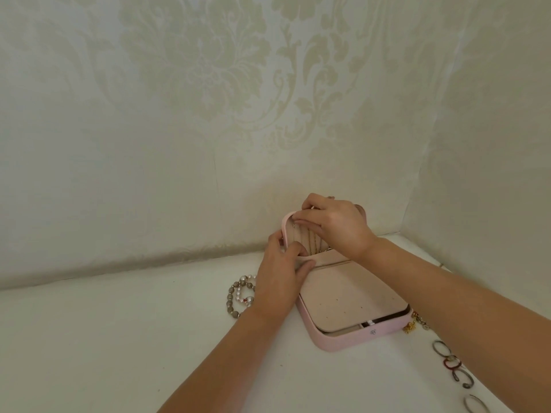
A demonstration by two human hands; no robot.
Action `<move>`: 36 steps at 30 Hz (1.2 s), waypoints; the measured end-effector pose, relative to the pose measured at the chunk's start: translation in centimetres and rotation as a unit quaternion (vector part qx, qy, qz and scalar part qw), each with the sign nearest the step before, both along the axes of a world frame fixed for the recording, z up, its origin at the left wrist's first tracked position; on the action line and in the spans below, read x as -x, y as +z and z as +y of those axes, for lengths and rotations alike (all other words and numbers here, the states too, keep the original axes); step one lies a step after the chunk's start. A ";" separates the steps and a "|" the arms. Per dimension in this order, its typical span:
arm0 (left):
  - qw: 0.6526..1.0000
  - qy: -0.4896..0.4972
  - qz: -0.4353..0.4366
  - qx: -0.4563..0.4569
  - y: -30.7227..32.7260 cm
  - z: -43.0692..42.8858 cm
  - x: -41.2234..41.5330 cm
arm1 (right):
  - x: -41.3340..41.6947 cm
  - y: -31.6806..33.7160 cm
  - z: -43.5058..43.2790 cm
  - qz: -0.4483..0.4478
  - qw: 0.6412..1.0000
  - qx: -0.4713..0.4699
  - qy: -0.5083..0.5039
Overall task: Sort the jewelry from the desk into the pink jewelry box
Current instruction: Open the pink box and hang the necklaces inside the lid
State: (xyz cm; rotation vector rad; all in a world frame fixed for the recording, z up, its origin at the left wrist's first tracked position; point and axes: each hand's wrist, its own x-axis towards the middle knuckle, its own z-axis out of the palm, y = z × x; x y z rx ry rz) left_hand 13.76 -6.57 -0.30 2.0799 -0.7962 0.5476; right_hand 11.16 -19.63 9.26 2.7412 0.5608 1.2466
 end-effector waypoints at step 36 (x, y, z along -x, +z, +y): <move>0.997 0.030 0.017 -0.076 2.7 1.7 2.0 | 19.3 -0.2 -4.9 0.478 0.850 -0.178 -0.132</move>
